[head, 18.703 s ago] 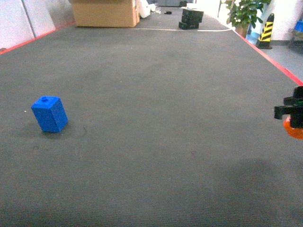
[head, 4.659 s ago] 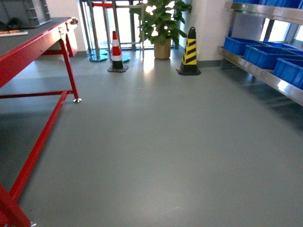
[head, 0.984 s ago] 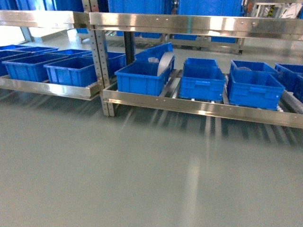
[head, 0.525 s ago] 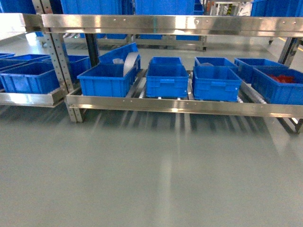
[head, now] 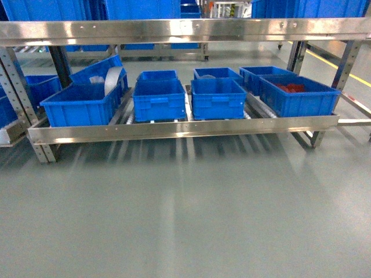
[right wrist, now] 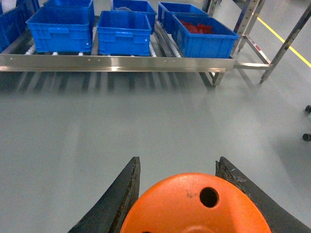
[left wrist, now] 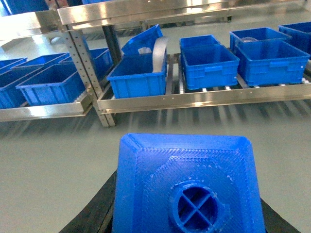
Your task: Sort blue parts and orange caps into right shelf containers
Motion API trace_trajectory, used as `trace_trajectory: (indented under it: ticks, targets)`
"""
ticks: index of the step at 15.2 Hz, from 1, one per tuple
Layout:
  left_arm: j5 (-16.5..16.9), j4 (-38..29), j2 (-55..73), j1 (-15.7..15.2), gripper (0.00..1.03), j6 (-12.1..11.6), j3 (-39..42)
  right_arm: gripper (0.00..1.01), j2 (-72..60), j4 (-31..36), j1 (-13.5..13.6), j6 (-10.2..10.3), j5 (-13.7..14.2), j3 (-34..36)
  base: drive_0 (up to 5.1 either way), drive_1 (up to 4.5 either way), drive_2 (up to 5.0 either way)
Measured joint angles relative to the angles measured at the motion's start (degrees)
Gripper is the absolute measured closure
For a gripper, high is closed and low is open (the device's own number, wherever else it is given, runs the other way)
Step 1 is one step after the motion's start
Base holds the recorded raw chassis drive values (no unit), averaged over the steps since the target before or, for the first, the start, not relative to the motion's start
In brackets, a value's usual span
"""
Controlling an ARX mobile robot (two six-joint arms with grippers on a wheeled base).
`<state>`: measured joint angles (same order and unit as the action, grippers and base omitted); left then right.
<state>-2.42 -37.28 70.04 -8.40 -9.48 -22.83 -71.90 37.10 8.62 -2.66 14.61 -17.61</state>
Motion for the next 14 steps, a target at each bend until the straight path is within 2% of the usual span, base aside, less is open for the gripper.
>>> trace_trajectory:
  ticks: [14]
  targets:
    - [-0.20, 0.00, -0.02, -0.26, 0.59, 0.00, 0.00, 0.60, 0.00, 0.09, 0.00, 0.00, -0.07, 0.00, -0.1, -0.11, -0.1]
